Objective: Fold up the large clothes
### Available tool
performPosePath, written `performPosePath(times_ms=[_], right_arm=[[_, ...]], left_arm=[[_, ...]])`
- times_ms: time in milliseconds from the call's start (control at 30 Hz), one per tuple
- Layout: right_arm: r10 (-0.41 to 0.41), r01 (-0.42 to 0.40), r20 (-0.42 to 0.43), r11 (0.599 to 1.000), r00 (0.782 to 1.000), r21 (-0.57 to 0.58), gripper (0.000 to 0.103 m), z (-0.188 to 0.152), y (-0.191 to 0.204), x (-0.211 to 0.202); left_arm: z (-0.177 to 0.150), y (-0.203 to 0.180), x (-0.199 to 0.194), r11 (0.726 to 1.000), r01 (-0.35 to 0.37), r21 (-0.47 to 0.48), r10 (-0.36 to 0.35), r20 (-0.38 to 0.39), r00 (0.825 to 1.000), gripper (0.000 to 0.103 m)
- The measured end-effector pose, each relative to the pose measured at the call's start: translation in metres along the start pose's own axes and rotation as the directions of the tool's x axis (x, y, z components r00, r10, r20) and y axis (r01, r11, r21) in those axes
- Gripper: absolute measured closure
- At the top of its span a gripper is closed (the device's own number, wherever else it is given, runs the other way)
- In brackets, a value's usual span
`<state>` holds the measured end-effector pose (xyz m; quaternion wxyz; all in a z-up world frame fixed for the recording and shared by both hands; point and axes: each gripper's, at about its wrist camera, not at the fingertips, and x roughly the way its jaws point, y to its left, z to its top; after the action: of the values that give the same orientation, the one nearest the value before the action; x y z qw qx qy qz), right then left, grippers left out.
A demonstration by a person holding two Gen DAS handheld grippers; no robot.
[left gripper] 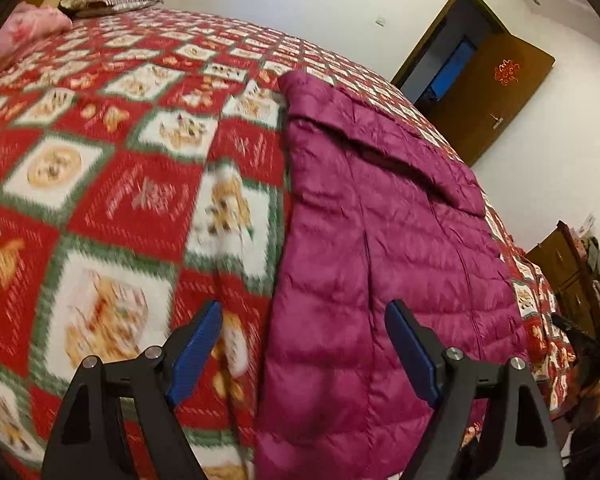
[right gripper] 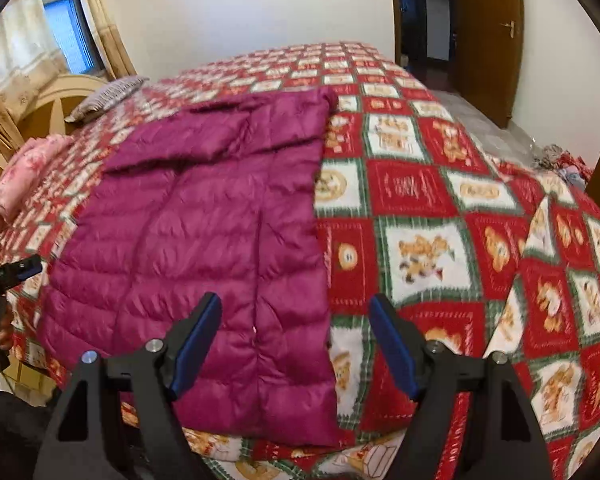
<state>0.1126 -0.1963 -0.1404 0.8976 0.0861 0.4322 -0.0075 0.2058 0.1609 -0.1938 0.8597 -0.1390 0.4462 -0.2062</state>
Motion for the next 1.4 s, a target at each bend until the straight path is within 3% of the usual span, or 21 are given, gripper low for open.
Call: performPosePath(times_ms=[167,333,433,567,700,733,767,833,867,900,967,1133,1267,1400], right_arm=[[0.028,-0.025,-0.084,0.999,0.996,0.034,0.025,-0.028,-0.003,0.031],[-0.015,0.012,-0.124,1.0,0.992,-0.022,0.024,-0.046,0.007,0.046],[0.002,-0.013,-0.15,0.997,0.989,-0.075,0.024,-0.051,0.017,0.048],[-0.001,-0.026,-0.192,0.99,0.981,-0.138,0.025,-0.06,0.029,0.058],[0.01,-0.034,-0.199,0.993,0.98,-0.116,0.028,-0.067,0.029,0.064],[0.015,-0.037,-0.198,0.993,0.98,-0.112,0.032,-0.067,0.028,0.063],[0.017,-0.04,-0.199,0.993,0.98,-0.111,0.044,-0.067,0.028,0.063],[0.034,-0.056,-0.204,0.993,0.978,-0.104,0.063,-0.066,0.025,0.06],[0.051,-0.071,-0.205,0.993,0.977,-0.09,0.078,-0.064,0.023,0.058],[0.071,-0.088,-0.205,0.993,0.976,-0.075,0.084,-0.063,0.021,0.056],[0.096,-0.107,-0.194,0.993,0.976,-0.048,0.087,-0.061,0.019,0.051],[0.131,-0.133,-0.137,0.991,0.982,-0.006,0.09,-0.061,0.018,0.033],[0.197,-0.195,-0.063,0.98,0.978,0.041,0.091,-0.056,0.011,0.007],[0.256,-0.255,-0.001,0.965,0.967,0.059,0.091,-0.05,0.009,-0.018]], left_arm=[[-0.014,-0.018,-0.001,0.996,-0.036,0.086,0.037,-0.004,0.999,0.02],[-0.036,-0.016,0.013,0.98,-0.113,0.165,0.123,-0.053,0.991,0.019],[-0.045,-0.023,0.009,0.966,-0.14,0.216,0.146,-0.013,0.989,0.019],[-0.059,-0.032,0.015,0.947,-0.148,0.284,0.163,-0.031,0.986,0.017],[-0.062,-0.034,0.01,0.956,-0.068,0.286,0.094,-0.079,0.992,0.017],[-0.061,-0.032,0.009,0.96,-0.056,0.276,0.081,-0.082,0.993,0.023],[-0.061,-0.03,0.008,0.962,-0.049,0.268,0.075,-0.085,0.994,0.038],[-0.061,-0.028,0.008,0.966,-0.057,0.252,0.081,-0.086,0.993,0.055],[-0.06,-0.025,0.006,0.969,-0.05,0.24,0.072,-0.085,0.994,0.062],[-0.06,-0.021,0.003,0.976,-0.02,0.216,0.04,-0.089,0.995,0.065],[-0.059,-0.016,0.002,0.983,0.01,0.181,0.008,-0.095,0.995,0.081],[-0.058,-0.02,-0.005,0.988,0.042,0.147,-0.032,-0.072,0.997,0.096],[-0.052,-0.03,-0.026,0.983,0.107,0.151,-0.106,-0.01,0.994,0.097],[-0.045,-0.035,-0.05,0.972,0.182,0.151,-0.192,0.052,0.98,0.098]])
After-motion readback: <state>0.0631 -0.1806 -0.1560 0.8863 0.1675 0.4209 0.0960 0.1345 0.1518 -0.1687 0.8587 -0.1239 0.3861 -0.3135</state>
